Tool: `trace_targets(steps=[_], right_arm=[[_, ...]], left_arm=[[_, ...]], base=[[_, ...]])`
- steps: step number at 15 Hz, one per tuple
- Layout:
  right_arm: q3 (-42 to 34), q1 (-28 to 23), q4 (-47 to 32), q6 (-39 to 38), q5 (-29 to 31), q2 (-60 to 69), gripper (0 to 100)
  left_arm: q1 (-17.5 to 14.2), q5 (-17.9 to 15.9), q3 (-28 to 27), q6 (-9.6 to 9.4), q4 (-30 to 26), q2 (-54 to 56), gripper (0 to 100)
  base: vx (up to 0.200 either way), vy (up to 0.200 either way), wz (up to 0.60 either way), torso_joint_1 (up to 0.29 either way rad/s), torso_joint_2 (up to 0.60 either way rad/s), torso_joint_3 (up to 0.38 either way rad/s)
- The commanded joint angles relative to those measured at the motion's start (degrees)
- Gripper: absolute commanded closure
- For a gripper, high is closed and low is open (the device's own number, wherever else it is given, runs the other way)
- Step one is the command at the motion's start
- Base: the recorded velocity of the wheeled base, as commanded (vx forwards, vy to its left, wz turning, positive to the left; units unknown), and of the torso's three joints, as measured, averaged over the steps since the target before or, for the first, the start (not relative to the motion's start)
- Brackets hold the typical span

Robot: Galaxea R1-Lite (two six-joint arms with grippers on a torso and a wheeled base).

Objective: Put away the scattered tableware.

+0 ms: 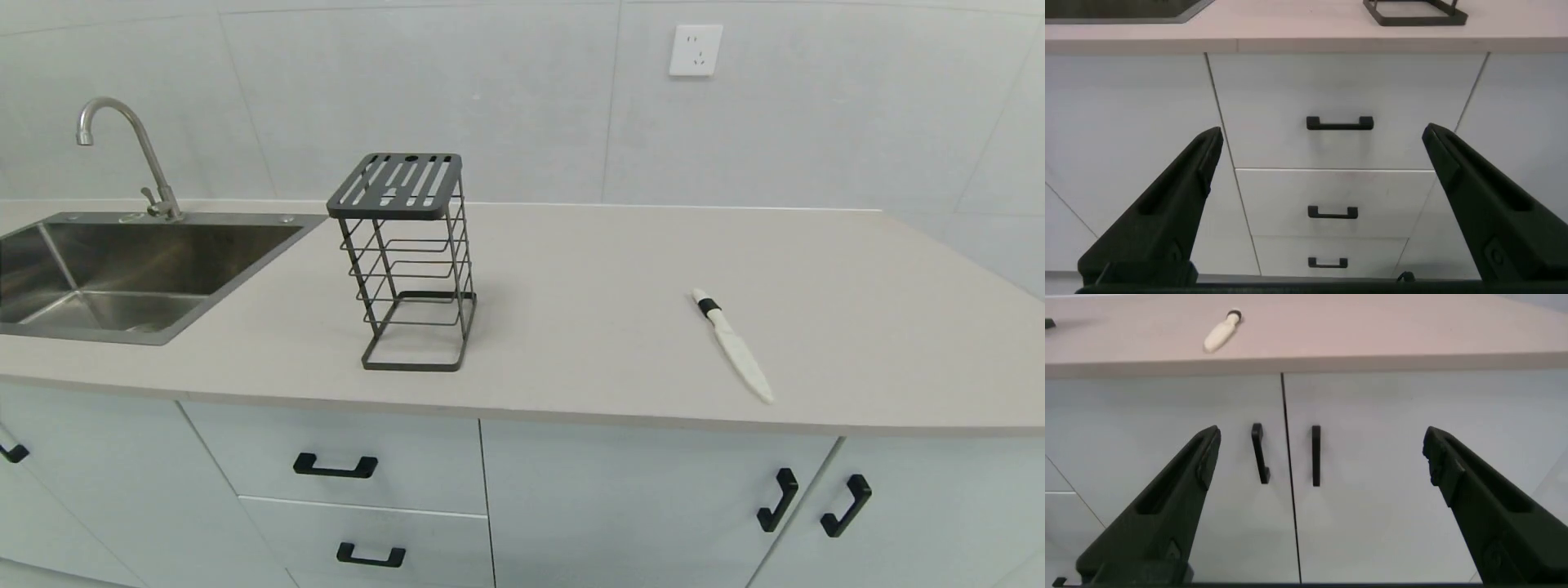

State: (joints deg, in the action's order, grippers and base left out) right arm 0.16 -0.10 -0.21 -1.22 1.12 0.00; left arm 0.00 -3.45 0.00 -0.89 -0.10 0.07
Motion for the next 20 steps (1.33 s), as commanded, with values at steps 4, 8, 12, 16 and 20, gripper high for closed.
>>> trace_targets(steps=[4,8,12,16,20], right_arm=[[0.02,0.01,0.03,-0.01,0.02,-0.09,0],[0.02,0.01,0.03,-0.01,0.02,-0.09,0],[0.02,0.01,0.03,-0.01,0.02,-0.09,0],[0.02,0.01,0.03,-0.01,0.02,-0.09,0],[0.02,0.01,0.03,-0.01,0.02,-0.09,0]], left_arm=[[0.00,0.02,0.00,0.01,0.01,-0.07,0],[0.00,0.02,0.00,0.01,0.01,-0.07,0],[0.00,0.02,0.00,0.01,0.01,-0.07,0],[0.00,0.02,0.00,0.01,-0.08,-0.07,0],[0.00,0.11,0.00,0.01,0.01,-0.07,0]], base=[[0.000,0.000,0.00,0.318,-0.50,-0.240],[0.000,0.000,0.00,0.281,-0.53,-0.249],[0.000,0.000,0.00,0.292,-0.56,-0.271],[0.000,0.000,-0.45,0.087,-0.17,-0.080],[0.000,0.000,0.00,0.000,0.00,0.000]])
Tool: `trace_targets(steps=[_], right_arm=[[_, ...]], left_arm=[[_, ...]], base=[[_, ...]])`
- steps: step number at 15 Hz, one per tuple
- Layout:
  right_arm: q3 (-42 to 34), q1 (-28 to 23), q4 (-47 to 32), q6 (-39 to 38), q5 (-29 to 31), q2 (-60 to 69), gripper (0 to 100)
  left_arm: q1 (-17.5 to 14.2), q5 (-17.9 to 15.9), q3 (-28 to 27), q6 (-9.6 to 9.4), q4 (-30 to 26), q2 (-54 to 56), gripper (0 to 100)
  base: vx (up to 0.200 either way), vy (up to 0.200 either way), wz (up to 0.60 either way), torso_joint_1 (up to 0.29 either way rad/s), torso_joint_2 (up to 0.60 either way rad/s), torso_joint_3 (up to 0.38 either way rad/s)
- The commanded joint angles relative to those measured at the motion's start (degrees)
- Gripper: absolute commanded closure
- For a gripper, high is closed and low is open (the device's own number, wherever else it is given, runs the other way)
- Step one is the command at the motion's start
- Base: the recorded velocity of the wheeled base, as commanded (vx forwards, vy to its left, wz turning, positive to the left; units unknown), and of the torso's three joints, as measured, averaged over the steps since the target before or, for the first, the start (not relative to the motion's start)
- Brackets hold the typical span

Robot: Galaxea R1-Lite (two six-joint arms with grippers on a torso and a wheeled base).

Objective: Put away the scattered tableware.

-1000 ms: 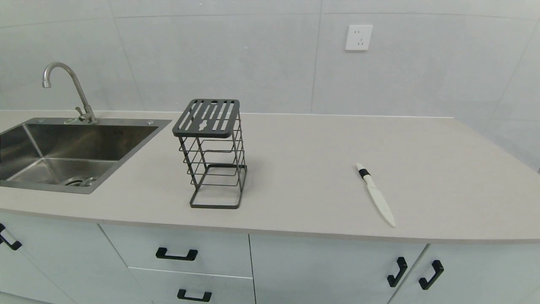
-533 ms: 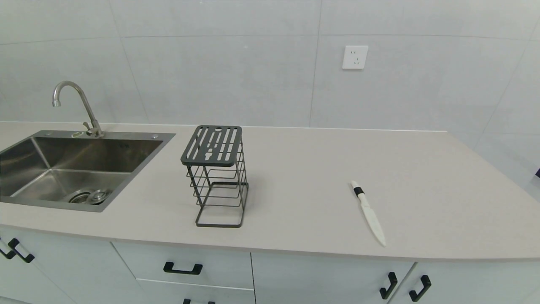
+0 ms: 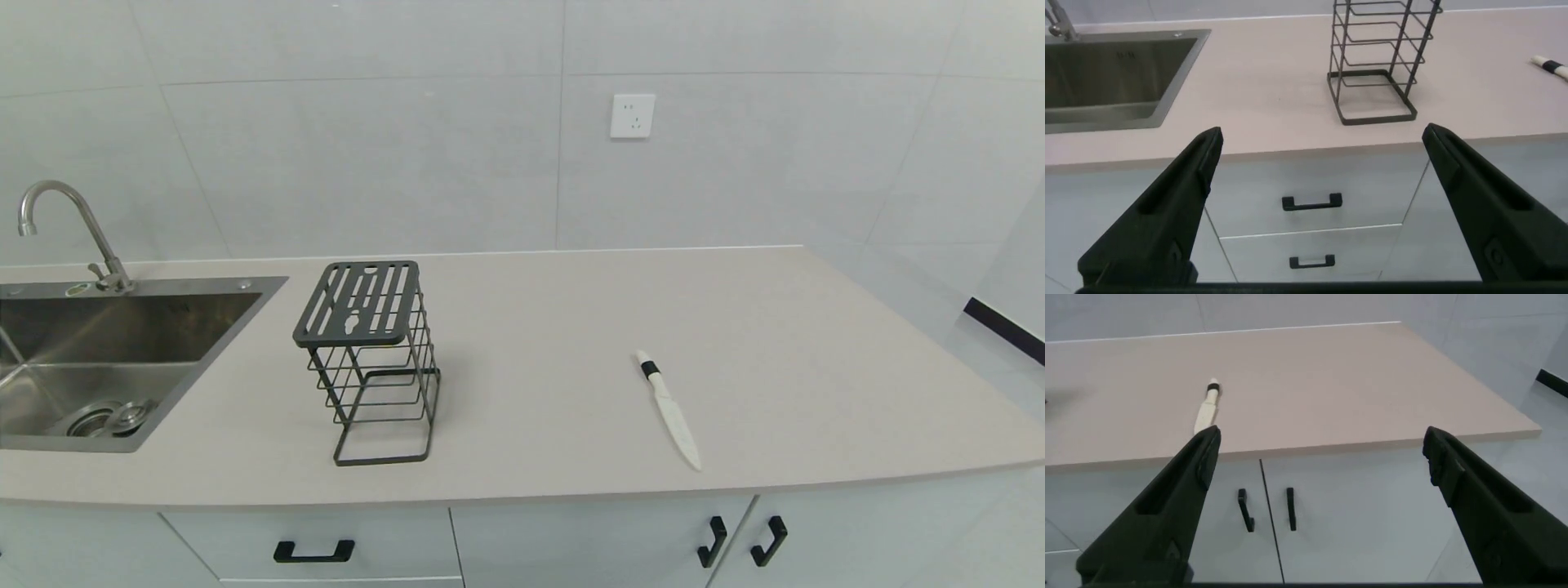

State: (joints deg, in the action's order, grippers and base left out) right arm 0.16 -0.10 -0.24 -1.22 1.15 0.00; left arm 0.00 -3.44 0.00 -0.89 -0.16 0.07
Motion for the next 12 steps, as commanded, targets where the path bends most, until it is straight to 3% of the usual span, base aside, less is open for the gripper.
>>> trace_targets(steps=[1,4,10,12], right_arm=[[0.02,0.01,0.07,-0.01,0.00,-0.09,0],[0.02,0.01,0.07,-0.01,0.00,-0.09,0],[0.02,0.01,0.07,-0.10,0.00,-0.09,0],[0.02,0.01,0.07,-0.01,0.00,-0.09,0]], left_arm=[[0.00,0.10,0.00,0.01,0.07,-0.07,0],[0.00,0.10,0.00,0.01,0.07,-0.07,0],[0.00,0.10,0.00,0.01,0.07,-0.07,0],[0.00,0.10,0.00,0.01,-0.02,-0.07,0]], base=[[0.000,0.000,0.00,0.000,0.00,0.000],[0.200,0.000,0.00,-0.004,-0.01,-0.002],[0.000,0.000,0.00,0.000,0.00,0.000],[0.000,0.000,0.00,0.185,-0.33,-0.159]])
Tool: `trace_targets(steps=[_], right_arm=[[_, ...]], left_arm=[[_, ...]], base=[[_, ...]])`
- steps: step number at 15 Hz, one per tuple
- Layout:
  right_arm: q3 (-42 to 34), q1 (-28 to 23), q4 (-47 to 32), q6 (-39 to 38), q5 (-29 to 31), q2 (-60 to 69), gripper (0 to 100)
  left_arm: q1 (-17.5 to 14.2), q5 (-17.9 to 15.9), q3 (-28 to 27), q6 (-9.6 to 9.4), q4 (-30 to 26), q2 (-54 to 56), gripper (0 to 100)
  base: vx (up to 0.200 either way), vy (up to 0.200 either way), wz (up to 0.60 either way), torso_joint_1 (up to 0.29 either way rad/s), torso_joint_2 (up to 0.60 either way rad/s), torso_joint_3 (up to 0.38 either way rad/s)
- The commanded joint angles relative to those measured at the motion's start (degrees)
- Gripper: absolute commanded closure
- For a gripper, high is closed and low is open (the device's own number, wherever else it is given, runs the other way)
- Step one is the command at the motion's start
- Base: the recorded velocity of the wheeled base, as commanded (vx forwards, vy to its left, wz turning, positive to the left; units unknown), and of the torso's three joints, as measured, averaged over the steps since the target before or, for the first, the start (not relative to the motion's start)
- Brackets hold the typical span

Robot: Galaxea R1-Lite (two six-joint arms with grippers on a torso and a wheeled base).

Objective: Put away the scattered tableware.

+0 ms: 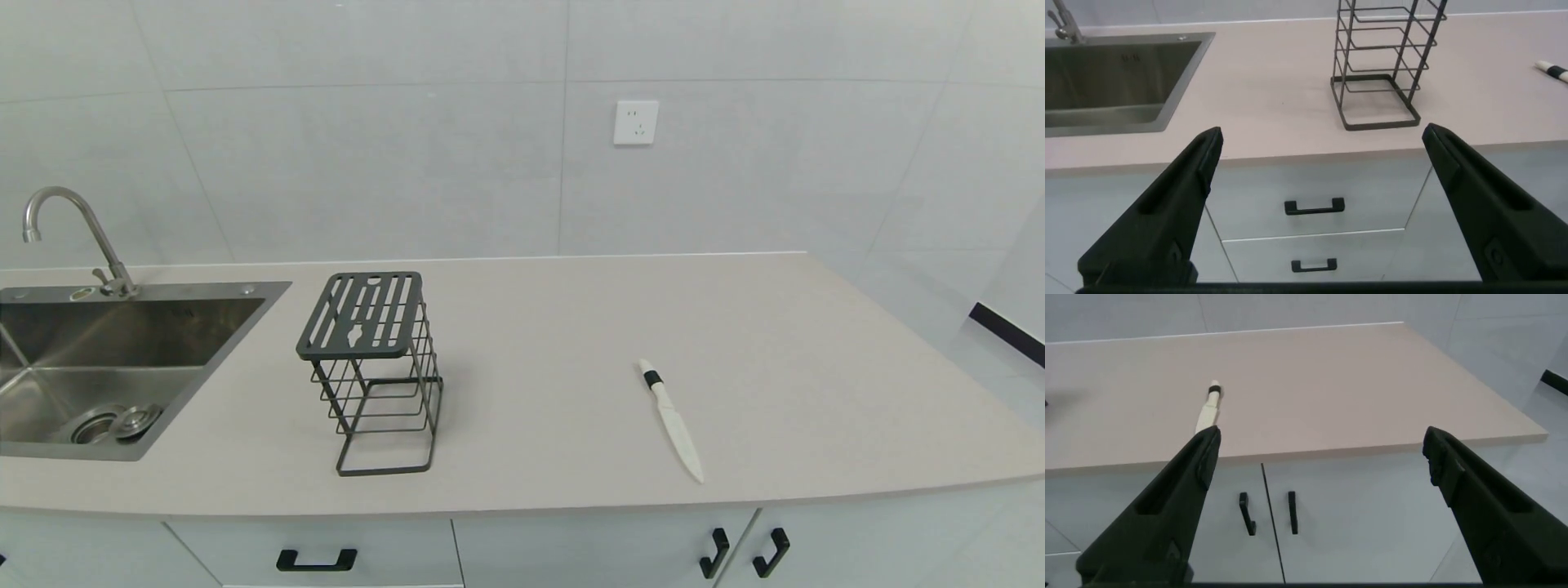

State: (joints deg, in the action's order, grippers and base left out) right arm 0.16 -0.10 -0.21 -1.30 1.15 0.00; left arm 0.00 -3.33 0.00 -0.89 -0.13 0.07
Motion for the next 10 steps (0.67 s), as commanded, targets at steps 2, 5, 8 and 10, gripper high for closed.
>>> trace_targets(steps=[2,5,8,10], right_arm=[[0.02,0.01,0.03,0.07,0.00,-0.09,0],[0.02,0.01,0.03,-0.01,0.00,-0.09,0],[0.02,0.01,0.03,0.07,0.00,-0.09,0],[0.02,0.01,0.03,0.07,0.00,-0.09,0]], left_arm=[[0.00,-0.01,0.00,0.01,0.05,-0.07,0],[0.00,-0.10,0.00,0.01,0.05,-0.07,0],[0.00,-0.10,0.00,0.01,0.05,-0.07,0],[0.00,-0.10,0.00,0.01,-0.04,-0.07,0]], base=[[0.000,0.000,0.00,0.269,-0.52,-0.249],[0.000,0.000,0.00,0.185,-0.34,-0.163],[0.000,0.000,0.00,0.012,-0.02,-0.011],[0.000,0.000,0.00,0.000,0.00,0.000]])
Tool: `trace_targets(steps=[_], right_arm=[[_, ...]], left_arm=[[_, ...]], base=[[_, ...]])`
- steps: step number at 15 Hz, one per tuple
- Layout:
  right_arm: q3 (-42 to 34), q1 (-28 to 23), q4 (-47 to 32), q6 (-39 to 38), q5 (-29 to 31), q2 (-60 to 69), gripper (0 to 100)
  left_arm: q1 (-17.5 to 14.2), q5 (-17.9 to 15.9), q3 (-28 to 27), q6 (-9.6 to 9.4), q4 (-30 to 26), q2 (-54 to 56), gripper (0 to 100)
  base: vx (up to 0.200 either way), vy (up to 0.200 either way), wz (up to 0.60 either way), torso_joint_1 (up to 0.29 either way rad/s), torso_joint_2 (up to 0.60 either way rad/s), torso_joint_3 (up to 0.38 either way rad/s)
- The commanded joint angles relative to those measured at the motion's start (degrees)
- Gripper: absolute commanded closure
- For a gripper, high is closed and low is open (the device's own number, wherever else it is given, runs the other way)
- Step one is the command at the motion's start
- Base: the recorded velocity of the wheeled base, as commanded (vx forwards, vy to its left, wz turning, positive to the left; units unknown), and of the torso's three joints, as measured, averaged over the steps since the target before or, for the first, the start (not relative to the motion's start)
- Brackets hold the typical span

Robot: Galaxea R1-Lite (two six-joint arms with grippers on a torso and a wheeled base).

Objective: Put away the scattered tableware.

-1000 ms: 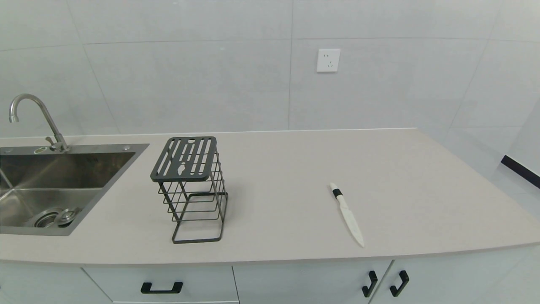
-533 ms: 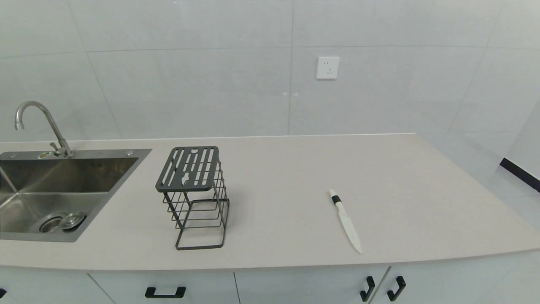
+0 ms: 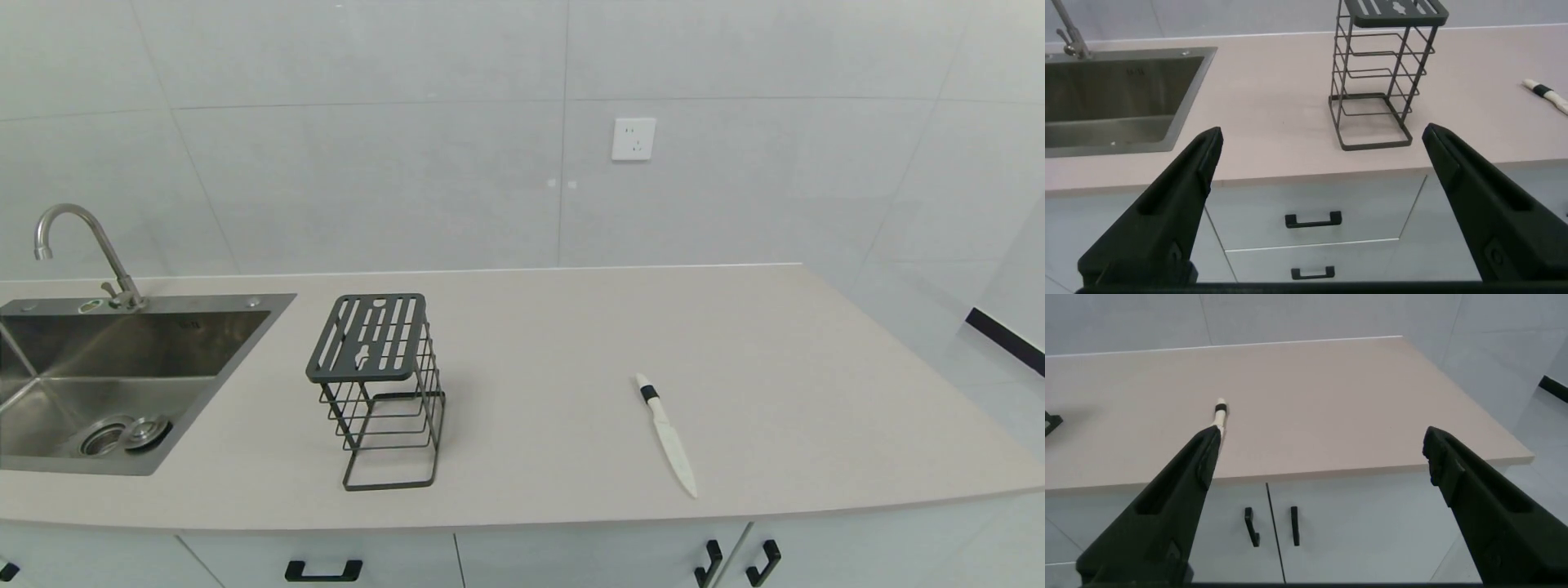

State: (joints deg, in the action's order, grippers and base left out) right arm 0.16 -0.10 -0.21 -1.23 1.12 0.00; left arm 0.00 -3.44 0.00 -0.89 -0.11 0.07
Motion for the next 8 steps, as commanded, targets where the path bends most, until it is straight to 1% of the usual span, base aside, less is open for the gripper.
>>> trace_targets(steps=[1,3,5,8], right_arm=[[0.02,0.01,0.03,0.00,0.02,-0.09,0],[0.02,0.01,0.03,-0.09,0.02,-0.09,0],[0.02,0.01,0.03,0.00,0.02,-0.09,0],[0.02,0.01,0.03,0.00,0.02,-0.09,0]], left_arm=[[0.00,0.01,0.00,0.01,0.02,-0.07,0],[0.00,0.01,0.00,0.01,0.02,-0.07,0],[0.00,0.01,0.00,0.01,0.02,-0.07,0],[0.00,0.01,0.00,0.01,0.11,-0.07,0]], base=[[0.000,0.000,0.00,0.000,0.00,0.000],[0.000,0.000,0.00,0.112,-0.01,0.107],[0.000,0.000,0.00,0.246,0.00,0.217],[0.000,0.000,0.00,0.295,-0.03,0.251]])
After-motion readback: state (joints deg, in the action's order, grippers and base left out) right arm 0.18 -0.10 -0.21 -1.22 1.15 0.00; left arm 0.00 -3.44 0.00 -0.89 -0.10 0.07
